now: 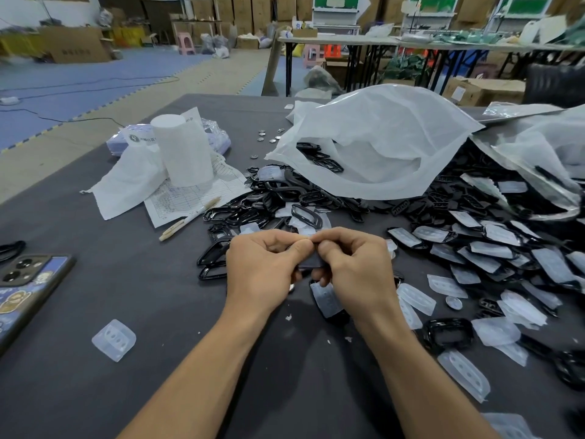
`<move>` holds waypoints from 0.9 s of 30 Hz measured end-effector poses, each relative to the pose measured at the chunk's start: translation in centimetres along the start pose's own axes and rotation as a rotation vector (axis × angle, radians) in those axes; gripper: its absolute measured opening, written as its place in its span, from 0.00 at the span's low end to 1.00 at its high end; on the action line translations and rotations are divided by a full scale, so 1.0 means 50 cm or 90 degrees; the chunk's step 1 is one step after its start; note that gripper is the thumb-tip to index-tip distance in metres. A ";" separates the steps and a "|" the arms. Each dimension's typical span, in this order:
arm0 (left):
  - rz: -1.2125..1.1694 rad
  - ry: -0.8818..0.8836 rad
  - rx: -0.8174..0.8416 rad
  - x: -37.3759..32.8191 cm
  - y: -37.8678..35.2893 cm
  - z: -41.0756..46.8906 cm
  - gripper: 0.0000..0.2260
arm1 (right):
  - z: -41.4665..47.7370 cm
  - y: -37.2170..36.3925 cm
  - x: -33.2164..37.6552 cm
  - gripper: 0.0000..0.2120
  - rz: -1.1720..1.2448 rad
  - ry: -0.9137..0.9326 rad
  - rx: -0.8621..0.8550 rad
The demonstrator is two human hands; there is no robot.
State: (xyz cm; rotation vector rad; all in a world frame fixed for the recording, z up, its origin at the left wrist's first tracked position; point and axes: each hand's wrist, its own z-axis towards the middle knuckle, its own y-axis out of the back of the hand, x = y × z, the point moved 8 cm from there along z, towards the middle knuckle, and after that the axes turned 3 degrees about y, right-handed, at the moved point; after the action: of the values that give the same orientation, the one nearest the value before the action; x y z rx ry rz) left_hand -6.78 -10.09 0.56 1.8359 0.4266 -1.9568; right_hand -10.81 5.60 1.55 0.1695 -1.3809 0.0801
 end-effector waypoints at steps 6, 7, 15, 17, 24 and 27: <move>-0.024 0.045 -0.035 0.010 0.001 -0.002 0.11 | 0.003 -0.007 -0.012 0.13 0.065 -0.025 -0.012; -0.036 0.062 -0.020 0.013 -0.003 -0.001 0.10 | 0.005 -0.007 -0.013 0.14 0.064 -0.026 -0.015; -0.059 0.147 0.058 0.035 -0.022 0.000 0.09 | 0.010 0.009 -0.016 0.15 0.014 -0.011 -0.025; -0.032 0.126 0.034 0.032 -0.014 0.002 0.11 | 0.008 0.003 -0.015 0.15 0.000 -0.010 -0.007; -0.005 0.125 0.000 0.036 -0.002 0.005 0.09 | 0.003 -0.001 -0.007 0.12 -0.101 0.018 0.025; -0.074 0.168 0.049 0.039 -0.013 -0.001 0.05 | 0.010 0.010 -0.016 0.17 -0.032 -0.012 -0.006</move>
State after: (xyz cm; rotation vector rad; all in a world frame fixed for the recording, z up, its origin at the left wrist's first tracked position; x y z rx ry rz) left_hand -7.16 -9.69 -1.45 2.1735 0.5561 -1.8316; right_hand -11.52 6.06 0.91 0.1977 -1.3940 0.0299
